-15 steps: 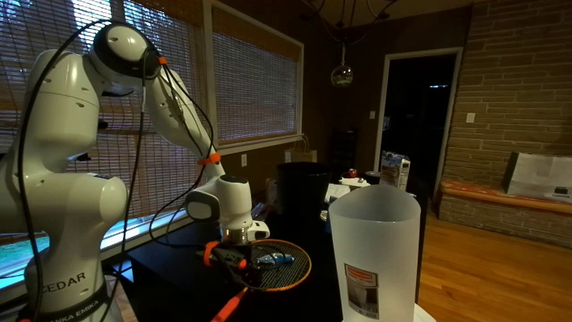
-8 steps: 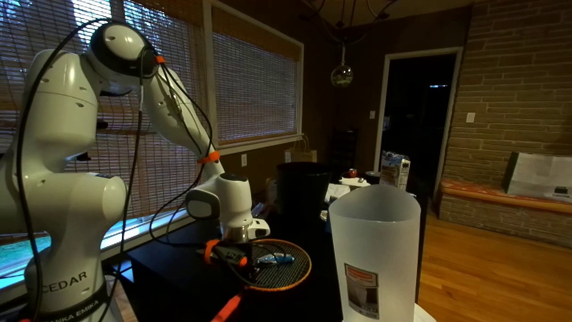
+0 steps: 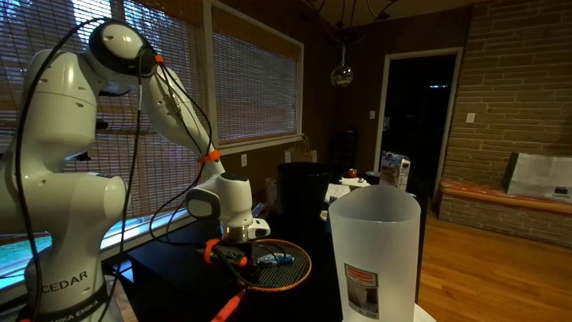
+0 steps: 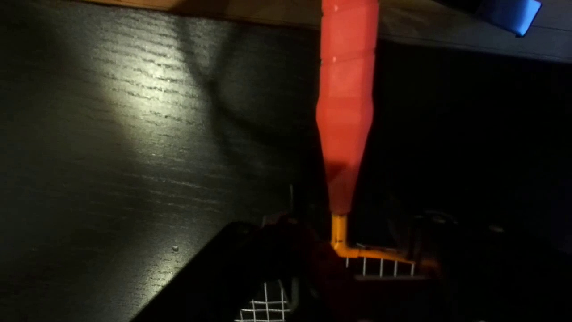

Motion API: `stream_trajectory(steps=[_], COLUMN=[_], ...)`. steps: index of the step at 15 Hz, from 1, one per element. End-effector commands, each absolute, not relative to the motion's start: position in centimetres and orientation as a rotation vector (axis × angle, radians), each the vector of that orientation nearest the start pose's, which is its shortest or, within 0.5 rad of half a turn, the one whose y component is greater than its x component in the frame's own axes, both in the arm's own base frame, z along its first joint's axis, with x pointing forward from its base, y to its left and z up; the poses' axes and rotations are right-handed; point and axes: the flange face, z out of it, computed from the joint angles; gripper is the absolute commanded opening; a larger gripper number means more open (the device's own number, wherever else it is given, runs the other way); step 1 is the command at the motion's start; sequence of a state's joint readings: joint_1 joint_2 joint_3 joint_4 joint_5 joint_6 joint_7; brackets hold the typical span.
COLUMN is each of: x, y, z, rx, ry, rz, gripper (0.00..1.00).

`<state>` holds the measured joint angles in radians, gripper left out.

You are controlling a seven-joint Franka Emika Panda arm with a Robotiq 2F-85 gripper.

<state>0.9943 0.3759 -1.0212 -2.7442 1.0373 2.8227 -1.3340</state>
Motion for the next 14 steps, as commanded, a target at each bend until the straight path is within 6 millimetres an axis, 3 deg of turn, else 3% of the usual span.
stream_trajectory(steps=[1, 3, 5, 14], x=[34.9, 34.9, 34.9, 35.5], y=[-9.8, -9.8, -9.8, -9.9], z=[16.6, 16.6, 16.6, 17.8], rx=[-3.144, -3.144, -3.144, -3.154], ry=[-0.526, -0.527, -0.527, -0.537], rz=[-0.01, -0.01, -0.009, -0.068], gripper=[0.28, 0.21, 0.03, 0.0])
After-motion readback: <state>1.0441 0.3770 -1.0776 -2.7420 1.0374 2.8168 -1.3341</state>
